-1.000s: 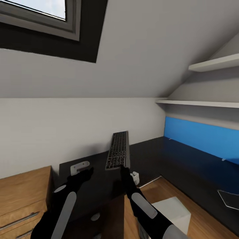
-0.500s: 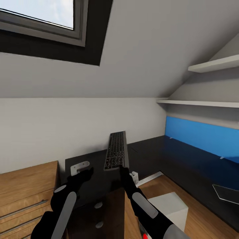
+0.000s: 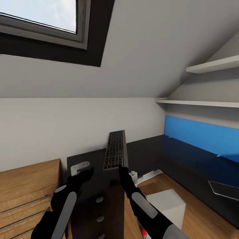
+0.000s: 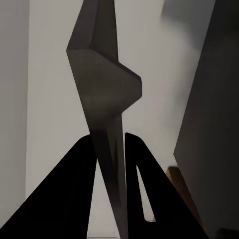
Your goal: In the bedroom, organize the workspace by keeping the computer under the desk, ensuring the monitor is on the desk, placing the keyboard on the desk next to the monitor, placing the mouse on the desk next to the keyboard, moving the folder from the swivel chair onto the desk next to the mouse, stacking the notebook on top of the folder with the pen on top of the notebook, and positioning the swivel chair next to the desk.
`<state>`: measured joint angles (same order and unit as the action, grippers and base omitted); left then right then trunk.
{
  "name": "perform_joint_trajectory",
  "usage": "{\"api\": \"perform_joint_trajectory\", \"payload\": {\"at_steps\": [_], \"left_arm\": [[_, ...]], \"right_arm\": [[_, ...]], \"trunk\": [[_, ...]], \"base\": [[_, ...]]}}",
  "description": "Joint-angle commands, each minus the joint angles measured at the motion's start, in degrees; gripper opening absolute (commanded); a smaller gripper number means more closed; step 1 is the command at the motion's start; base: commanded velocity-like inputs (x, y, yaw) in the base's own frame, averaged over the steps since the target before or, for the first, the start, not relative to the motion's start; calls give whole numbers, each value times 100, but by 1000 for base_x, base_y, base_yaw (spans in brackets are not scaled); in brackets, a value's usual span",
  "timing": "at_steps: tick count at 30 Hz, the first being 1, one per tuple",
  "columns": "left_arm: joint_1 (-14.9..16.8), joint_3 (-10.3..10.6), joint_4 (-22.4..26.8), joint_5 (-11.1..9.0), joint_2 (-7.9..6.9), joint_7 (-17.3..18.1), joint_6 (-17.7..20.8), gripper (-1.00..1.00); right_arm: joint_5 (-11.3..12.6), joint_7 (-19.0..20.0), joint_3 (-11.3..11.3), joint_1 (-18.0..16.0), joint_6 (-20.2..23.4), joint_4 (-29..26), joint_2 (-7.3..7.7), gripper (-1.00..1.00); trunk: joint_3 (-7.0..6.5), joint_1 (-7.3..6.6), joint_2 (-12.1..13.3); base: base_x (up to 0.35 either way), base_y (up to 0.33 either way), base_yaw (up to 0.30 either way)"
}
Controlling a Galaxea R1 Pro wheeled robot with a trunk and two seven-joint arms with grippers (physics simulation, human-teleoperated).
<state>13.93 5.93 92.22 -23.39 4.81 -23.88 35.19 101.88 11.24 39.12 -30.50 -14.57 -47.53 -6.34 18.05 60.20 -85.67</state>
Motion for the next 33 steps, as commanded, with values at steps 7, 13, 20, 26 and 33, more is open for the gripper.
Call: {"api": "perform_joint_trajectory", "payload": {"at_steps": [7, 13, 20, 26, 33], "left_arm": [[5, 10, 6, -60, 3, -55, 14, 100], [5, 13, 6, -61, 6, -55, 14, 100], [5, 14, 6, -60, 8, -55, 14, 100], [5, 14, 5, -61, 7, -55, 14, 100], [5, 14, 3, -60, 11, -55, 14, 100]], "right_arm": [[71, 71, 17, -8, -46, -2, 14, -100], [68, 49, 14, -8, -31, -8, 18, -100], [74, 77, 16, -8, -32, -10, 9, -100], [85, 156, 27, -8, -31, -6, 0, -100], [93, 162, 18, -8, -45, -4, 1, -100]], "trunk": [[7, -3, -5], [7, -3, -5], [7, -3, -5], [7, -3, -5], [40, -3, -5]], "base": [[-330, 0, 0], [-249, 0, 0], [-29, 0, 0], [-2, 0, 0], [0, 0, 0]]}}
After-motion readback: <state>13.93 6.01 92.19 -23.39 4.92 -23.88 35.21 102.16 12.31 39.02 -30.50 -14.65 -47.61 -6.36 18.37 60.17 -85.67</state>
